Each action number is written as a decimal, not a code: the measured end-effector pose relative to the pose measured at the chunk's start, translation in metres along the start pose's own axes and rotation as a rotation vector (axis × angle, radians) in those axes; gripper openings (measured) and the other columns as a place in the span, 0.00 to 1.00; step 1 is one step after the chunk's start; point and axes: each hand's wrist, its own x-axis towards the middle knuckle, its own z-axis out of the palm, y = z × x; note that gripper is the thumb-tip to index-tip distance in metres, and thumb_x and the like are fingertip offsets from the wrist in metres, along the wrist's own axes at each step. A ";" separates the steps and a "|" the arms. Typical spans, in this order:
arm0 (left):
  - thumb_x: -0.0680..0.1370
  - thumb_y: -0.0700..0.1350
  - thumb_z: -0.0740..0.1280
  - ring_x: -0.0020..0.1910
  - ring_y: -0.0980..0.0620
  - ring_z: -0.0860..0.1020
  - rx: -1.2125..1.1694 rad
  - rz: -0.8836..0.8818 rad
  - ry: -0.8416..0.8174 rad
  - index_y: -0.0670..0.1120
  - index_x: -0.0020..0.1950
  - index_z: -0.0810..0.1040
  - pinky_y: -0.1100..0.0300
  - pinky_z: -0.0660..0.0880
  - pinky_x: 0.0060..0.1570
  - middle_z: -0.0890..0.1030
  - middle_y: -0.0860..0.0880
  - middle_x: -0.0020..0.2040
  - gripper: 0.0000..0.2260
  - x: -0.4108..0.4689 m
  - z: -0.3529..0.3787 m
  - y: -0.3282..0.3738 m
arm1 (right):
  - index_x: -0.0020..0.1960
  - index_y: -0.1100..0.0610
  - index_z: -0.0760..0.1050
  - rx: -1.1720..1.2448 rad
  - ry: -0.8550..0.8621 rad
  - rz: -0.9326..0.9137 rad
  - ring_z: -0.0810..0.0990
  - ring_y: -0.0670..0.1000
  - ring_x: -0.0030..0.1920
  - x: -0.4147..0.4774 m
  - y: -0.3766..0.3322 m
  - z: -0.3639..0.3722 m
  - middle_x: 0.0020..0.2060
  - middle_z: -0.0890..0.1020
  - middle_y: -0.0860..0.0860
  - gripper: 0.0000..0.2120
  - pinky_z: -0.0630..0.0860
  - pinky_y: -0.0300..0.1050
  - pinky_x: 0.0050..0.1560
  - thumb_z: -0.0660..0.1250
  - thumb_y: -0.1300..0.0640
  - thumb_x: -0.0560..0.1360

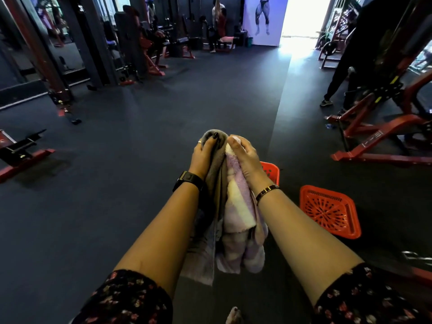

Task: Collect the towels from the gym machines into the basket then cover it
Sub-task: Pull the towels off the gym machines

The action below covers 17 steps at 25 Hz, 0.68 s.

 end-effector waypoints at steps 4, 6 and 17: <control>0.80 0.48 0.59 0.50 0.47 0.78 0.031 -0.011 -0.018 0.41 0.62 0.75 0.56 0.76 0.47 0.80 0.46 0.50 0.16 0.078 0.022 -0.006 | 0.60 0.52 0.77 -0.023 0.049 0.005 0.79 0.49 0.58 0.076 0.013 -0.010 0.56 0.81 0.50 0.33 0.75 0.52 0.63 0.68 0.32 0.62; 0.80 0.48 0.59 0.50 0.48 0.78 0.040 -0.008 -0.028 0.41 0.62 0.75 0.55 0.76 0.48 0.80 0.44 0.52 0.16 0.114 0.036 -0.002 | 0.61 0.52 0.77 -0.056 0.061 0.008 0.79 0.49 0.58 0.114 0.013 -0.018 0.56 0.80 0.49 0.31 0.75 0.52 0.63 0.67 0.34 0.64; 0.77 0.52 0.60 0.51 0.46 0.78 0.015 0.020 -0.161 0.41 0.60 0.76 0.53 0.76 0.50 0.80 0.43 0.52 0.19 0.295 0.118 -0.012 | 0.56 0.50 0.78 -0.101 0.194 0.006 0.80 0.50 0.55 0.294 0.033 -0.072 0.53 0.82 0.50 0.29 0.77 0.51 0.59 0.67 0.33 0.62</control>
